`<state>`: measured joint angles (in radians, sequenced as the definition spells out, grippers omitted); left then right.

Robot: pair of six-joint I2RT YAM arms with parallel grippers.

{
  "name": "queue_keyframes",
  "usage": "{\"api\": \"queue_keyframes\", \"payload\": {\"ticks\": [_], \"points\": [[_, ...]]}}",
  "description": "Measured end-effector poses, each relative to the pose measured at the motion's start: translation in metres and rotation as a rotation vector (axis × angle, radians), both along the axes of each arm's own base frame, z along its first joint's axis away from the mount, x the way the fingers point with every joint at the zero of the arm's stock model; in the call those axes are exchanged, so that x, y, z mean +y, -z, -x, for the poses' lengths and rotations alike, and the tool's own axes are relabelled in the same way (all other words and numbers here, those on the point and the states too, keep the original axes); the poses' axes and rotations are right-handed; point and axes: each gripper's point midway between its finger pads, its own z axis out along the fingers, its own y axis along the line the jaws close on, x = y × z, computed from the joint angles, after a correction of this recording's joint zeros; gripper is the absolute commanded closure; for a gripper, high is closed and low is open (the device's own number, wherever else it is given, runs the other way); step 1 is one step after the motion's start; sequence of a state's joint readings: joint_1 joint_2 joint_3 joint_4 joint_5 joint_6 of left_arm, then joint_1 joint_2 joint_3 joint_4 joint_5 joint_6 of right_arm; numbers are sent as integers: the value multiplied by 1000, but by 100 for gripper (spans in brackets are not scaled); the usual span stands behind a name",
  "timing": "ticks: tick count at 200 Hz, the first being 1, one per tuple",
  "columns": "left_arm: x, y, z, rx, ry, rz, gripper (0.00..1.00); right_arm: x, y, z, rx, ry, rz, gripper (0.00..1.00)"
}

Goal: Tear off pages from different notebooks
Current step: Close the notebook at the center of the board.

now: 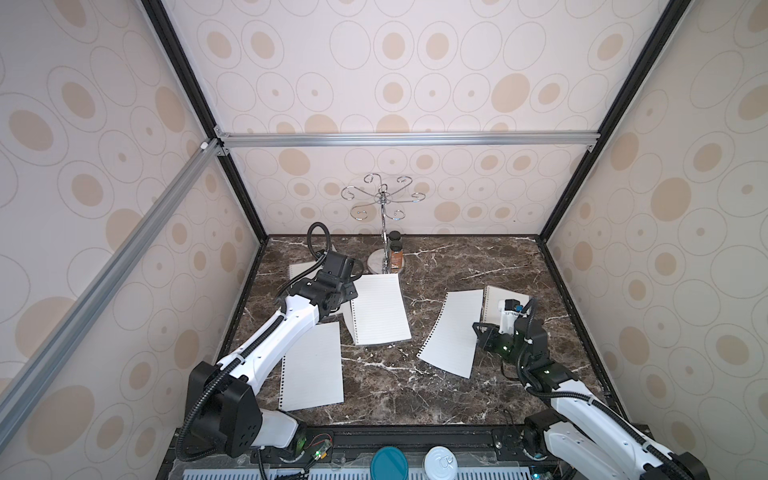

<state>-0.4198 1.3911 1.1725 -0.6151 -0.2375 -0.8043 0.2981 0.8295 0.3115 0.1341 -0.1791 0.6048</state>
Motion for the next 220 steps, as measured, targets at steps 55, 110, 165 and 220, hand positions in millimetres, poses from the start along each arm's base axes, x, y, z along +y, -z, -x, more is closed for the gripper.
{"api": "queue_keyframes", "payload": {"ticks": [55, 110, 165, 220], "points": [[-15, 27, -17, 67, 52, -15, 100, -1, -2, 4, -3, 1, -1, 100], [-48, 19, -23, 57, 134, 20, 100, -5, -4, 7, -5, 15, 6, 100], [-64, 23, -10, 68, 188, 31, 100, -4, 1, 7, 15, 12, 6, 100], [-71, 31, -12, 81, 198, -20, 83, -3, -5, 10, 0, 5, -11, 100]]}}
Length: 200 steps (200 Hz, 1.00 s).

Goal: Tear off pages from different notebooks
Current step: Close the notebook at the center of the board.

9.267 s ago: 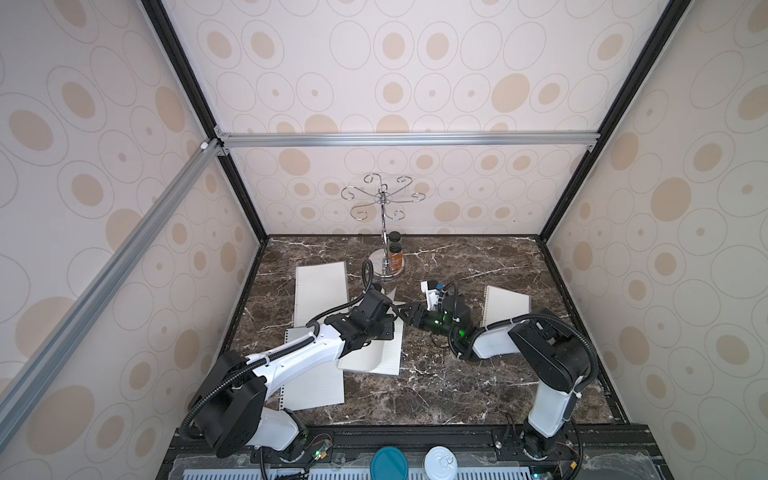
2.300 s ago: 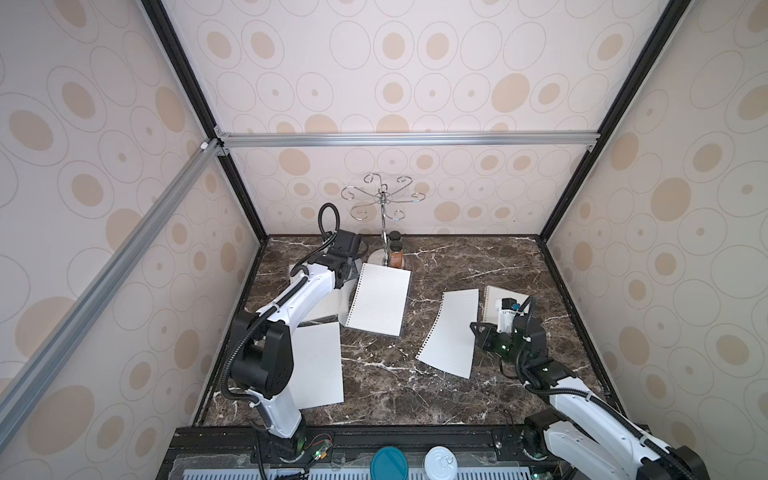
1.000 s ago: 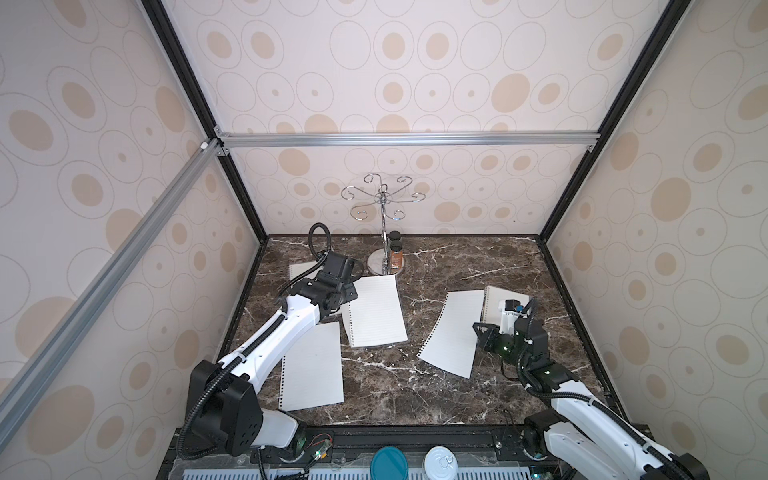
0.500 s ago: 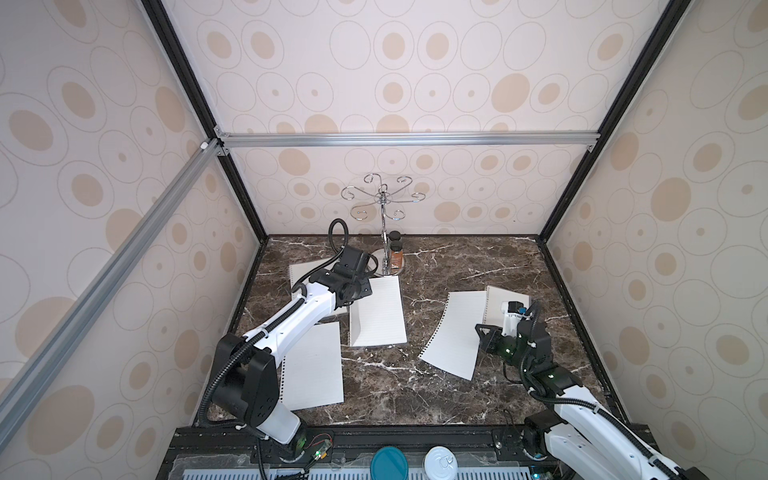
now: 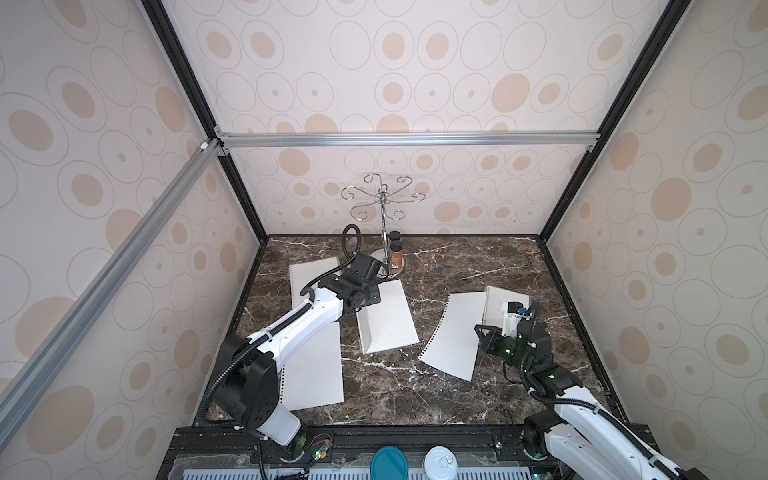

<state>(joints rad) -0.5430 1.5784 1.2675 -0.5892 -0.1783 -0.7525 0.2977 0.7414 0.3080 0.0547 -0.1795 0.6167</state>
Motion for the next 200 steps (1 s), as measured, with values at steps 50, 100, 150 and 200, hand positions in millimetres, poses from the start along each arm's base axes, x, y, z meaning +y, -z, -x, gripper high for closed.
{"api": "queue_keyframes", "payload": {"ticks": [50, 100, 150, 200], "points": [[-25, 32, -21, 57, 55, 2, 56, 0, 10, 12, 61, -11, -2, 100], [-41, 28, -27, 35, 109, 30, 8, 6, 16, 30, 121, -61, -27, 100], [-35, -7, -23, -84, 112, 71, 0, 24, 3, 38, 177, -148, -107, 100], [-41, -33, -26, -176, 128, 135, 0, 29, -37, 49, 110, -181, -142, 100]]}}
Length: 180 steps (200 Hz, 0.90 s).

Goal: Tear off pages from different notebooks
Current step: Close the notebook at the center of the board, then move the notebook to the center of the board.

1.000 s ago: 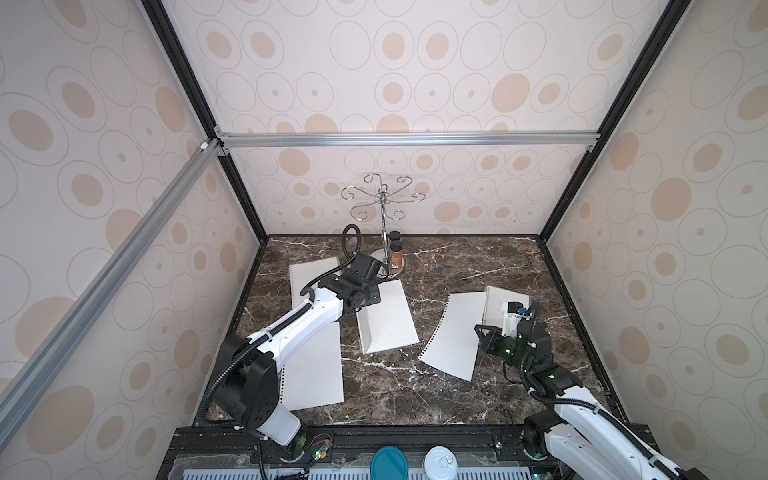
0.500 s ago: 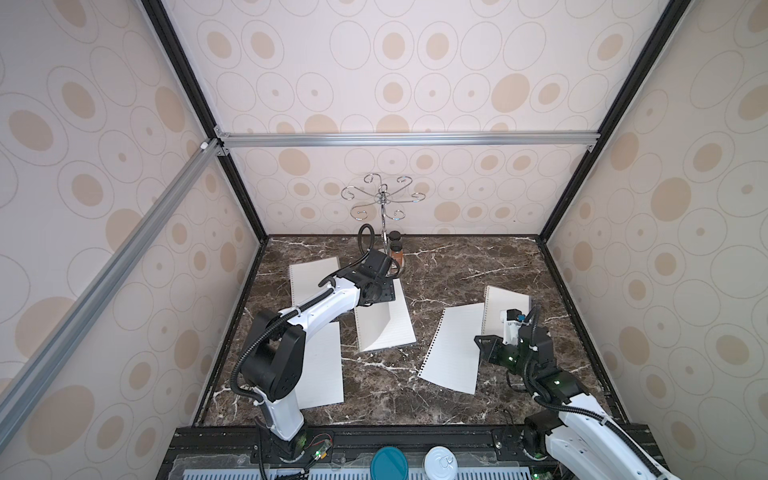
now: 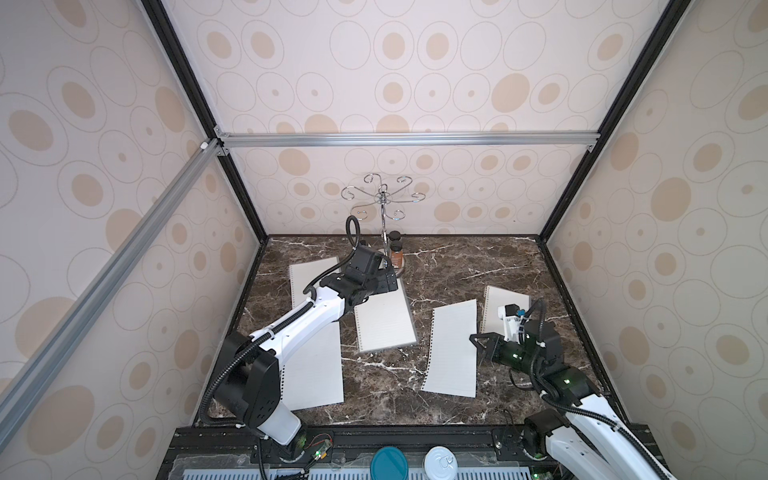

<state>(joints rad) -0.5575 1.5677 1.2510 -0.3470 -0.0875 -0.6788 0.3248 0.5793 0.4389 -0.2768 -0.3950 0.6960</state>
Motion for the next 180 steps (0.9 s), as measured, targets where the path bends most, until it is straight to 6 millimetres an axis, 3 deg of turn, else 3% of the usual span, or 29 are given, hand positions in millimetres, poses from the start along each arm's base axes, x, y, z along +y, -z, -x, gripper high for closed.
{"api": "queue_keyframes", "payload": {"ticks": [40, 83, 106, 125, 141, 161, 180], "points": [[-2, 16, 0, 26, 7, -7, 0, 8, -26, 12, -55, -53, -29, 100], [34, 10, 16, -21, -71, -49, 0, 58, -8, 38, -9, -252, 29, 100], [40, -3, 22, -63, -83, -40, 3, 62, -5, 36, -30, -237, 65, 100], [19, -2, 15, -68, -71, -100, 7, 53, -8, 23, -66, -158, 90, 100], [-22, 9, 8, -55, -28, -177, 10, 42, -8, 13, -76, -94, 109, 100], [-66, 38, -3, -18, 5, -276, 18, 21, -3, -1, -64, 3, 116, 100], [-83, 74, -4, 34, 18, -367, 19, -8, 7, -9, -37, 120, 126, 100]]}}
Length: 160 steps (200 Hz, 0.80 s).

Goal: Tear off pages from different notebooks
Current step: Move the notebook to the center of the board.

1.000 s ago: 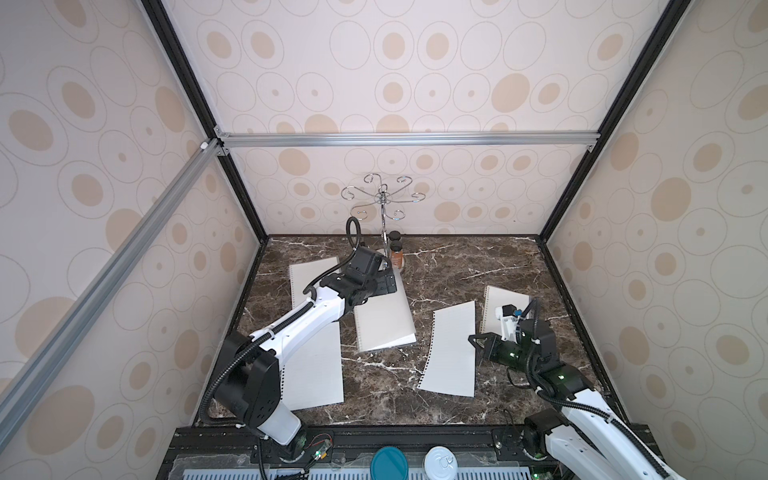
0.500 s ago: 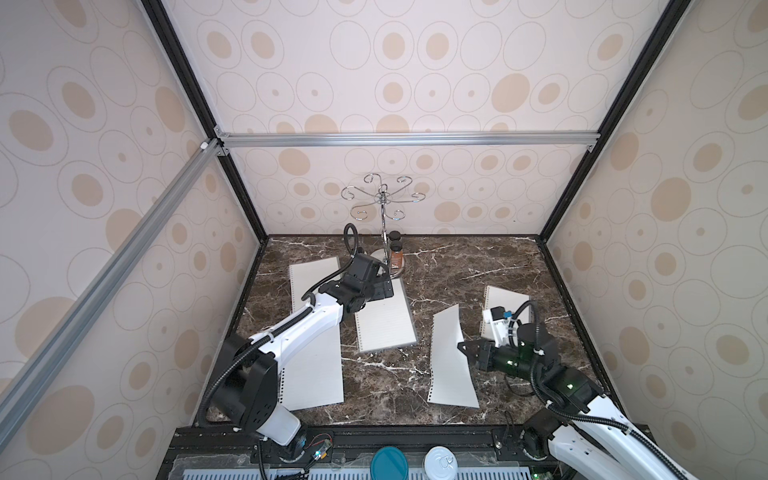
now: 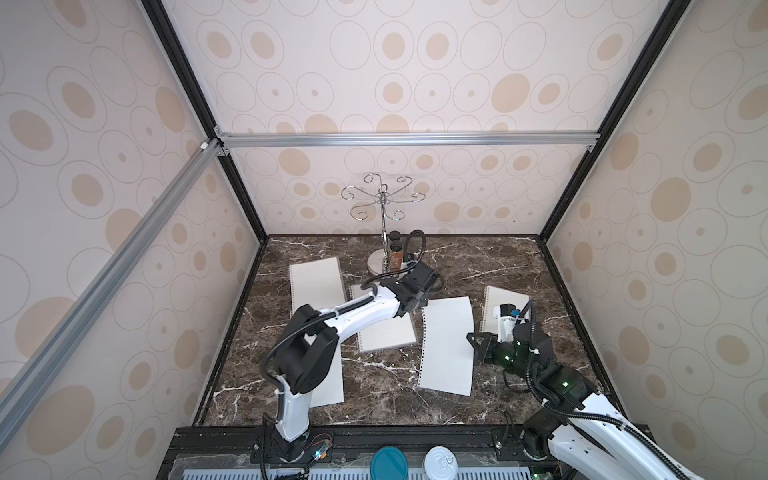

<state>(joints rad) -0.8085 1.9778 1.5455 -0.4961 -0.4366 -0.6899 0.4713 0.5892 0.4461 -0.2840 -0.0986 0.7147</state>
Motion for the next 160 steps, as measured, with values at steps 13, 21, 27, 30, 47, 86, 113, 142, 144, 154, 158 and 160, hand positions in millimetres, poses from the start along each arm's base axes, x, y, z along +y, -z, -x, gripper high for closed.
{"api": "queue_keyframes", "payload": {"ticks": [13, 21, 27, 30, 47, 86, 113, 142, 144, 154, 158, 160], "points": [[2, 26, 1, 42, -11, -73, 19, -20, 3, 0, -2, 73, 1, 100], [4, 41, 2, 67, -20, -115, 19, -29, 2, 1, -8, 107, 1, 100], [4, 49, 3, 80, -21, -139, 19, -35, 1, 3, -15, 128, 1, 100], [5, 53, 3, 88, -23, -151, 19, -37, 0, 3, -19, 135, 1, 100], [7, 72, 1, 116, -41, -218, 18, -42, -3, 5, -34, 151, -5, 100], [9, 80, -4, 91, -87, -292, 23, -39, 8, 5, 6, 136, 2, 100], [20, 81, -4, 83, -120, -323, 32, -36, 10, 5, 12, 122, -4, 100], [47, 84, -7, 73, -177, -344, 37, -32, 7, 4, -2, 104, -22, 100], [50, 84, -7, 72, -182, -345, 37, -32, 7, 4, -2, 103, -23, 100], [65, 84, -8, 71, -206, -359, 39, -30, 7, 4, -3, 97, -30, 100], [73, 84, -9, 71, -218, -365, 39, -29, 8, 4, -2, 94, -33, 100], [77, 84, -9, 71, -223, -368, 39, -29, 8, 4, -3, 92, -34, 100]]}}
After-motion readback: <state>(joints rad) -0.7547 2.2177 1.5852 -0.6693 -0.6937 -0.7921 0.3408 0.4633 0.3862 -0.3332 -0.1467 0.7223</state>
